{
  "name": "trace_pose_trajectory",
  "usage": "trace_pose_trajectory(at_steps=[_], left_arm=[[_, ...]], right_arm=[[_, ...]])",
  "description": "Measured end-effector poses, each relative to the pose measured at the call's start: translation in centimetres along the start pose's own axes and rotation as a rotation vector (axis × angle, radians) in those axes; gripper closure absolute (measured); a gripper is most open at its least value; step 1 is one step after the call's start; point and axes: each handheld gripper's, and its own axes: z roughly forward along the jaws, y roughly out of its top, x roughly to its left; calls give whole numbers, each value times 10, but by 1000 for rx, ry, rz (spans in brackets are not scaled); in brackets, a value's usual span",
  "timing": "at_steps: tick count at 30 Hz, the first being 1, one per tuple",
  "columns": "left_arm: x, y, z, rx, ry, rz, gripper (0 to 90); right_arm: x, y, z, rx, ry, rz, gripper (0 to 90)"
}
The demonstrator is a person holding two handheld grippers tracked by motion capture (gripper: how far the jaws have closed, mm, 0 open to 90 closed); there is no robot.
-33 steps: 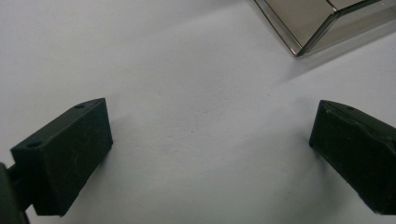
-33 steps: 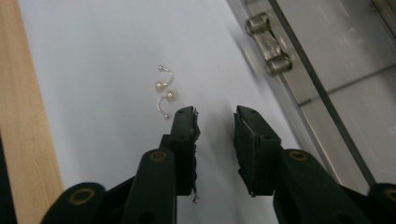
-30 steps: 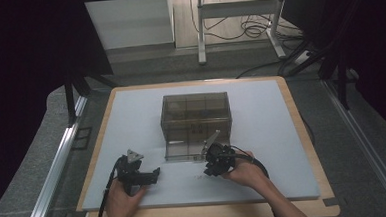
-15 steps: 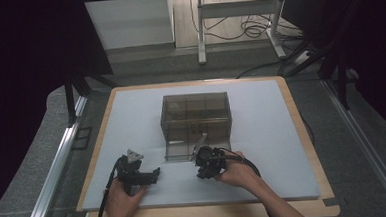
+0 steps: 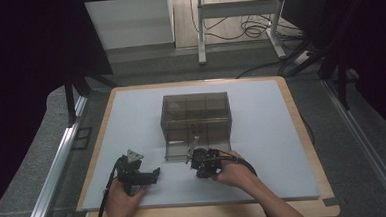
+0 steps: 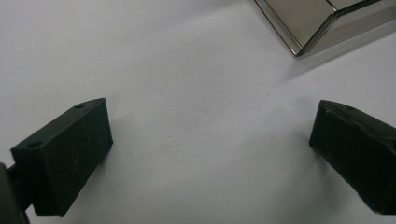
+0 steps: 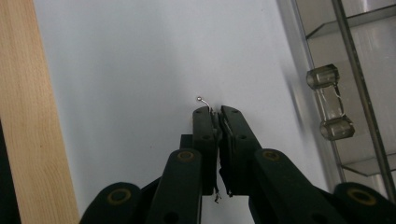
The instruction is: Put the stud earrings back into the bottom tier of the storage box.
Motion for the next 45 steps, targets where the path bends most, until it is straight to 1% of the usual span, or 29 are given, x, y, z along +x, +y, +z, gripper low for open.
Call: trace_pose_trajectory(at_steps=[1,5,10,13,15,17,18,19,21,22,23,25,28,29,30,31,33,34,37,42,43,44,45], left_arm=[[0,0,0,0,0,0,0],[0,0,0,-1,0,0,0],[0,0,0,-1,0,0,0],[0,0,0,-1,0,0,0],[0,0,0,0,0,0,0],[0,0,0,0,0,2,0],[0,0,0,0,1,4,0],[0,0,0,0,1,4,0],[0,0,0,-1,1,3,0],[0,0,0,-2,0,3,0],[0,0,0,-2,0,3,0],[0,0,0,-2,-1,4,0],[0,0,0,-2,-1,2,0],[0,0,0,-2,-1,2,0],[0,0,0,-2,-1,1,0],[0,0,0,-1,0,1,0],[0,0,0,0,0,2,0],[0,0,0,-1,-1,3,0],[0,0,0,-2,0,0,0],[0,0,0,-2,-1,1,0],[0,0,0,-2,-1,1,0],[0,0,0,-2,1,3,0],[0,0,0,-2,0,4,0]], right_arm=[[0,1,0,7,-4,-7,831],[0,7,1,47,8,-16,825],[-1,12,2,83,11,-11,840],[-3,13,2,86,25,1,841],[-6,11,1,73,44,25,842],[-7,10,-2,52,46,31,882],[-9,10,-6,30,53,36,882],[-10,10,-9,22,56,41,882],[-11,11,-13,28,45,39,881],[-11,11,-13,36,52,34,881],[-11,11,-12,38,44,26,881],[-10,11,-11,46,50,23,878],[-10,11,-7,53,61,15,835],[-10,11,-7,53,61,15,835],[-9,11,-2,67,54,17,808],[-9,11,0,73,57,11,801],[-9,11,2,77,57,12,802],[-10,11,2,71,54,14,811],[-9,12,2,77,44,16,833],[-7,17,3,113,30,14,839],[-7,17,3,113,30,14,839],[-8,16,3,107,48,19,839],[-9,16,3,104,51,24,839]])
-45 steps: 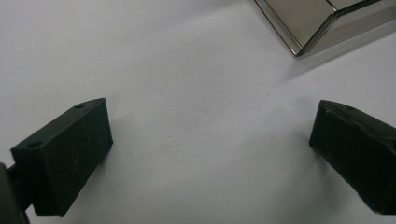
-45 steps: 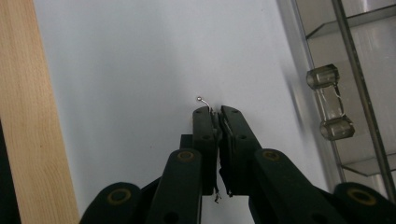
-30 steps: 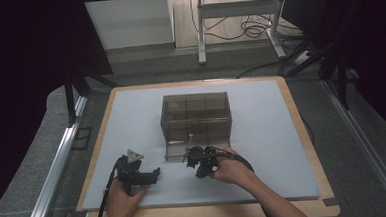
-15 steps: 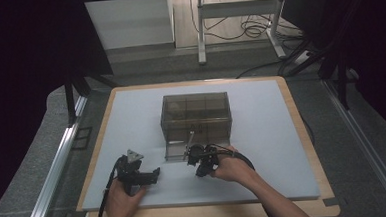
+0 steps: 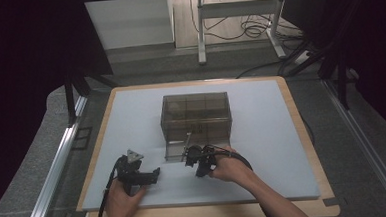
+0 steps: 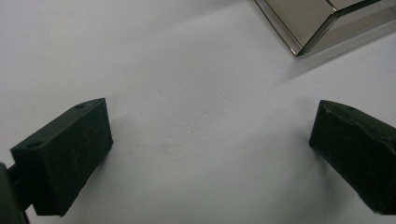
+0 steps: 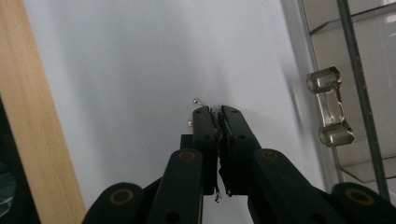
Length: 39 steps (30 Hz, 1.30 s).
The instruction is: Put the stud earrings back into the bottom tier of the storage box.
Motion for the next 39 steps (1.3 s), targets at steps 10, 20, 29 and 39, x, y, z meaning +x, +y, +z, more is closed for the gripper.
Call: trace_pose_trajectory(at_steps=[10,20,29,39], left_arm=[[0,0,0,1,-1,0,0],[0,0,0,0,0,-1,0],[0,0,0,0,0,-1,0],[0,0,0,5,0,6,0]], right_arm=[[-9,-4,-15,-38,-5,25,837],[-19,-5,-31,-89,-33,64,835],[-30,-5,-46,-138,-69,104,833],[-43,-3,-45,-190,-111,141,831]])
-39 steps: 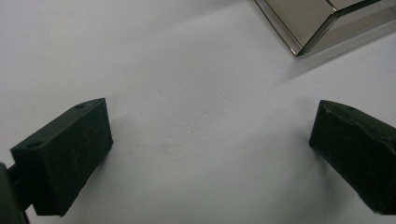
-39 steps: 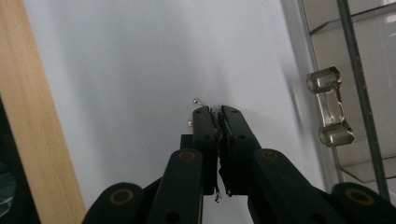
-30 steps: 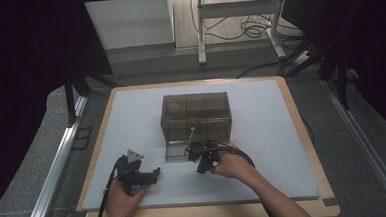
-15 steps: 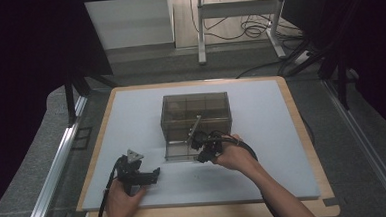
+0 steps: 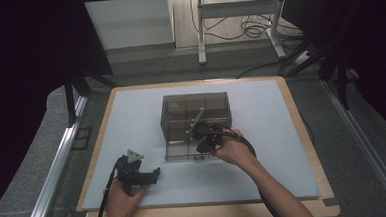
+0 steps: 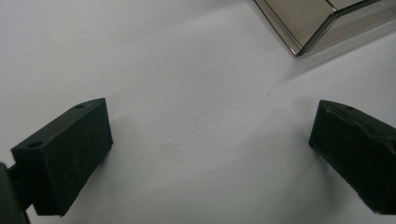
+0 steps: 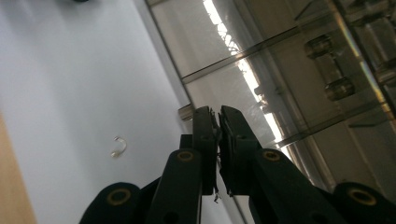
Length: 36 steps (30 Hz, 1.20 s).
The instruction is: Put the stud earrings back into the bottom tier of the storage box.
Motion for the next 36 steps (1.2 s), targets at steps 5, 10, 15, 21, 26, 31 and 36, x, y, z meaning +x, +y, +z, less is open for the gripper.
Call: trace_pose_trajectory(at_steps=[5,10,15,21,26,31,36], left_arm=[[0,0,0,-1,1,1,0],[0,0,0,0,1,1,0],[0,0,0,0,0,-2,0],[0,0,0,2,0,-2,0],[0,0,0,2,0,-2,0],[0,0,0,2,0,-3,0],[0,0,0,1,0,-3,0]], right_arm=[[-6,0,6,-27,-12,18,830],[-11,-2,13,-40,-17,36,832],[-16,-4,21,-42,-23,52,832],[-22,-6,30,-41,-21,72,832],[-26,-7,38,-37,-16,83,831],[-29,-9,36,-47,-23,89,810],[-27,-10,29,-63,-18,86,787]])
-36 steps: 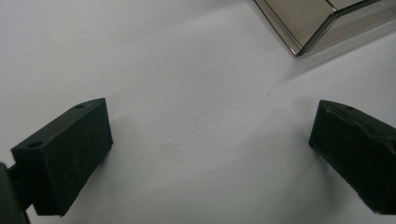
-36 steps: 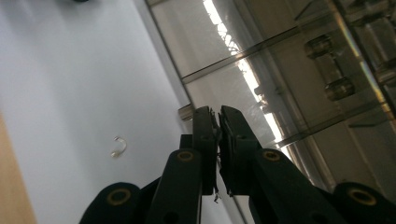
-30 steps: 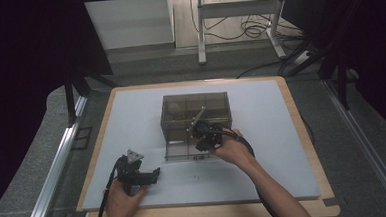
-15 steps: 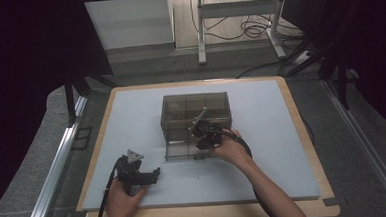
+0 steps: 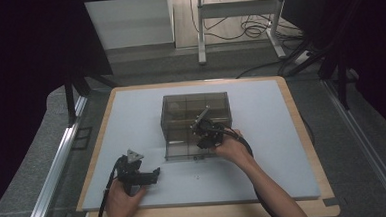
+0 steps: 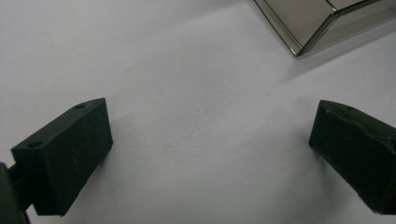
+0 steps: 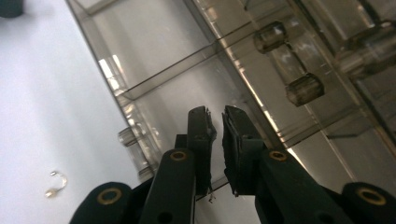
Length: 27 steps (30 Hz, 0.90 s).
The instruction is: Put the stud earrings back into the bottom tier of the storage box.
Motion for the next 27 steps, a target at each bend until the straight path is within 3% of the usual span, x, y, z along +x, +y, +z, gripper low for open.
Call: trace_pose_trajectory(at_steps=[18,27], left_arm=[[0,0,0,-1,0,0,0],[0,0,0,-6,1,-3,0]], right_arm=[[22,-2,-26,-11,41,-41,747],[38,-5,-29,4,69,-70,743]])
